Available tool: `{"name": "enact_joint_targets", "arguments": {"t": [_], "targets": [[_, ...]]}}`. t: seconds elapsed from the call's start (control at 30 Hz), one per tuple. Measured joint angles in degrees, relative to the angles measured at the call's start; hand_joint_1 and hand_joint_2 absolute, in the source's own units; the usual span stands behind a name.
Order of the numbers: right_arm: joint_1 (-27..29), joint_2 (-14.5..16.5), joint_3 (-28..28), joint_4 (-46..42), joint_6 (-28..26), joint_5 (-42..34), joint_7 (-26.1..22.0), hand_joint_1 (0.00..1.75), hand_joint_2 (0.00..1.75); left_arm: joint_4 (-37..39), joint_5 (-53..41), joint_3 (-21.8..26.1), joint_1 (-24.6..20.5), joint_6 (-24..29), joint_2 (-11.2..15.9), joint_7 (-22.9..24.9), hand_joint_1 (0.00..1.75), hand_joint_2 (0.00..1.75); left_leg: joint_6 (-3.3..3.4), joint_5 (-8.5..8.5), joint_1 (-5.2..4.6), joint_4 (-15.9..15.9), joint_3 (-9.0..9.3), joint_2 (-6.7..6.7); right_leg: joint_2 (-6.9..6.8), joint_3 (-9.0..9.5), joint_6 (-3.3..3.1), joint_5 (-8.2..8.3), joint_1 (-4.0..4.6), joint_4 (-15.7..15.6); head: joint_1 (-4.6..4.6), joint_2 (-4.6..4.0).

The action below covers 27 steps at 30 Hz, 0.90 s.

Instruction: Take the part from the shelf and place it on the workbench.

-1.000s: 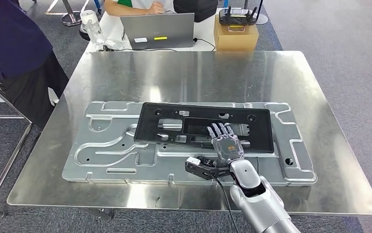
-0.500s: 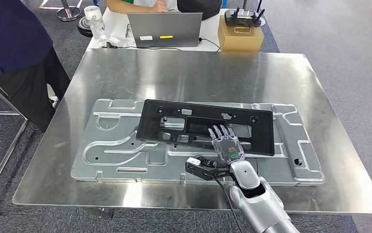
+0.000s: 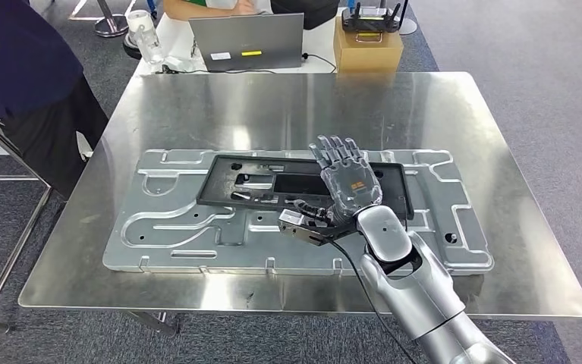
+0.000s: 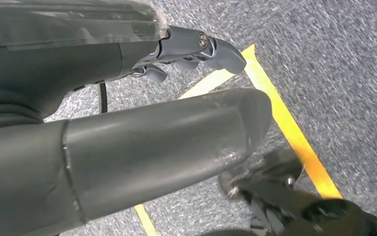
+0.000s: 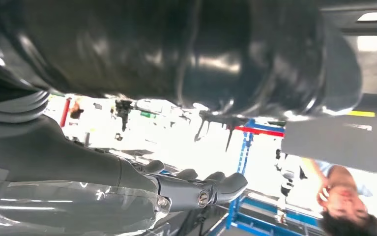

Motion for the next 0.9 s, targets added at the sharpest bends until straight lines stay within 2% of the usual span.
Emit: {"name": "enact_joint_targets", "arguments": {"t": [0.03,0.07,0.1,0.13,0.2,0.23,0.27,0.33,0.37,0.4,0.43,0.5,0.53,0.57,0.6,0.63,0.67,0.7,0.73,0.77,0.8,0.87,0.9], "targets": [[0.03,-0.01,0.09,-0.01,-0.02,0.02,-0.01,0.0,0.0,0.0,0.04,0.0,-0.04,0.01,0.01,0.01,0.0,0.0,-0.16,-1.55,0.01,3.29,-0.98,0.0,-0.03,-0.61,0.01,0.35,0.04,0.14,0.0,0.0],[0.08,-0.02,0.17,-0.01,-0.07,0.03,-0.03,0.0,0.0,0.0,0.07,0.0,-0.06,0.01,0.01,0.02,0.0,0.0,-0.26,-2.16,0.03,4.92,-1.13,0.01,-0.05,-1.24,0.07,0.71,0.06,0.3,0.0,0.0],[0.1,-0.03,0.22,-0.01,-0.14,0.03,-0.04,0.0,0.0,0.0,0.09,0.0,-0.06,0.01,0.01,0.02,0.0,0.0,-0.3,-1.69,0.07,4.16,-0.09,0.01,-0.06,-1.84,0.17,1.06,0.07,0.48,0.0,0.0],[0.11,-0.03,0.25,-0.02,-0.23,0.02,-0.05,0.0,0.0,0.0,0.14,0.0,-0.07,0.01,0.01,0.03,0.0,0.0,-0.28,-0.41,0.12,1.17,2.08,0.02,-0.06,-2.39,0.33,1.41,0.05,0.67,0.0,0.0],[0.11,-0.03,0.26,-0.18,-0.47,0.02,-0.05,0.0,0.0,0.0,0.22,0.0,-0.25,0.01,0.02,0.04,0.0,0.0,-0.02,2.1,0.05,-7.15,7.28,-0.02,-0.05,-3.25,0.87,2.06,0.1,1.12,0.0,0.0],[0.11,-0.04,0.26,-0.29,-0.64,0.02,-0.05,0.0,0.0,0.0,0.28,0.0,-0.36,0.01,0.01,0.03,0.0,0.0,0.26,2.83,-0.08,-9.91,8.77,-0.1,-0.06,-3.52,1.22,2.38,0.15,1.26,0.0,0.0],[0.15,-0.05,0.27,-0.41,-0.85,-0.02,-0.07,0.0,0.0,0.0,0.32,0.0,-0.42,0.01,0.01,0.02,0.0,0.0,0.61,3.17,-0.24,-11.26,9.32,-0.18,-0.07,-3.69,1.6,2.74,0.21,1.3,0.01,0.0],[0.51,-0.09,0.31,-0.49,-1.55,-0.24,0.07,0.0,0.0,0.0,0.41,0.0,-0.38,0.01,0.0,-0.02,0.0,0.0,1.46,3.94,-0.42,-11.42,8.82,-0.27,-0.06,-3.77,2.35,3.65,0.26,0.96,0.02,0.0],[0.92,-0.14,0.32,-0.51,-2.13,-0.45,0.21,0.0,0.0,0.01,0.47,0.01,-0.35,0.02,-0.02,-0.05,0.0,0.0,1.91,4.53,-0.34,-11.52,8.6,-0.15,-0.01,-3.91,2.69,3.56,0.18,0.98,0.02,0.0],[1.49,-0.22,0.33,-0.58,-2.89,-0.64,0.39,0.0,0.0,0.02,0.55,0.02,-0.36,0.03,-0.05,-0.11,0.0,0.0,2.44,5.19,-0.26,-11.65,8.24,-0.01,0.05,-4.25,3.0,2.51,0.1,1.59,0.02,0.0],[2.18,-0.32,0.32,-0.71,-3.84,-0.79,0.61,0.0,0.0,0.03,0.68,0.03,-0.36,0.06,-0.09,-0.18,0.0,0.0,2.93,5.9,-0.13,-11.8,7.71,0.13,0.1,-4.88,3.27,0.41,0.02,3.22,0.04,0.0],[3.95,-0.52,0.26,-1.16,-5.95,-0.92,0.98,0.0,0.0,0.04,0.98,0.09,-0.29,0.21,-0.16,-0.35,0.0,0.0,3.5,7.11,-0.17,-11.78,6.27,0.3,0.14,-6.55,3.65,-5.61,-0.09,9.51,0.05,0.0],[4.98,-0.63,0.21,-1.45,-6.95,-0.96,1.15,0.0,0.0,0.04,1.17,0.13,-0.17,0.34,-0.19,-0.44,0.0,0.0,3.55,7.67,-0.22,-11.7,5.43,0.33,0.13,-7.18,3.8,-7.77,-0.11,13.12,0.05,0.0],[6.12,-0.77,0.12,-1.8,-7.84,-1.02,1.24,0.0,0.0,0.04,1.33,0.18,-0.04,0.51,-0.22,-0.53,0.0,0.0,3.54,8.21,-0.29,-11.59,4.57,0.36,0.14,-7.24,3.86,-8.66,-0.11,15.75,0.04,0.0],[7.3,-0.89,-0.04,-2.26,-8.67,-1.13,1.27,0.0,0.0,0.04,1.48,0.23,0.1,0.67,-0.27,-0.6,0.0,0.0,3.5,8.73,-0.38,-11.47,3.72,0.38,0.14,-6.44,3.81,-8.28,-0.11,16.71,0.04,0.0],[8.46,-0.98,-0.28,-2.83,-9.47,-1.31,1.27,0.0,0.0,0.04,1.62,0.31,0.21,0.8,-0.32,-0.66,0.0,0.0,3.44,9.2,-0.46,-11.36,2.94,0.39,0.14,-4.63,3.62,-7.04,-0.08,15.58,0.04,0.0],[9.62,-1.04,-0.63,-3.56,-10.27,-1.53,1.21,0.0,0.0,0.04,1.74,0.42,0.3,0.91,-0.4,-0.7,0.0,0.0,3.36,9.66,-0.56,-11.27,2.3,0.37,0.14,-1.88,3.28,-5.75,0.02,12.58,0.04,0.0],[10.74,-1.05,-1.08,-4.48,-11.02,-1.74,1.08,0.0,0.0,0.04,1.89,0.53,0.36,0.96,-0.56,-0.74,0.0,0.0,3.21,10.09,-0.68,-11.2,1.82,0.34,0.13,1.4,2.8,-5.34,0.21,8.35,0.04,0.0],[11.87,-1.05,-1.61,-5.54,-11.78,-2.01,0.81,0.0,0.0,0.04,2.06,0.65,0.43,0.99,-0.71,-0.78,0.0,0.0,2.98,10.51,-0.76,-11.2,1.52,0.31,0.07,4.27,2.38,-5.46,0.4,4.35,0.01,0.0],[13.09,-1.05,-2.2,-6.65,-12.56,-2.43,0.42,0.0,0.0,0.04,2.3,0.79,0.48,1.03,-0.85,-0.82,0.0,0.0,2.68,10.95,-0.78,-11.28,1.42,0.3,0.03,6.22,2.01,-5.78,0.63,1.36,-0.01,0.0],[14.39,-1.05,-2.83,-7.77,-13.31,-2.98,-0.04,0.0,0.0,0.04,2.52,0.95,0.54,1.05,-0.97,-0.87,0.0,0.0,2.31,11.42,-0.73,-11.44,1.41,0.29,-0.02,7.2,1.74,-6.16,0.84,-0.4,-0.02,0.0],[17.31,-1.03,-4.05,-9.77,-14.8,-4.32,-0.98,0.0,0.0,0.04,2.92,1.37,0.75,1.15,-1.03,-0.97,0.0,0.0,1.58,12.08,-0.61,-11.8,1.38,0.23,-0.19,7.02,1.17,-5.19,0.83,-1.31,-0.02,0.0],[18.77,-1.01,-4.51,-10.66,-15.47,-4.82,-1.36,0.0,0.0,0.04,3.09,1.56,0.88,1.23,-1.07,-0.99,0.0,0.0,1.3,11.3,-0.58,-11.4,1.07,0.19,-0.3,6.67,0.73,-4.54,0.68,-1.67,-0.02,0.0]]}}
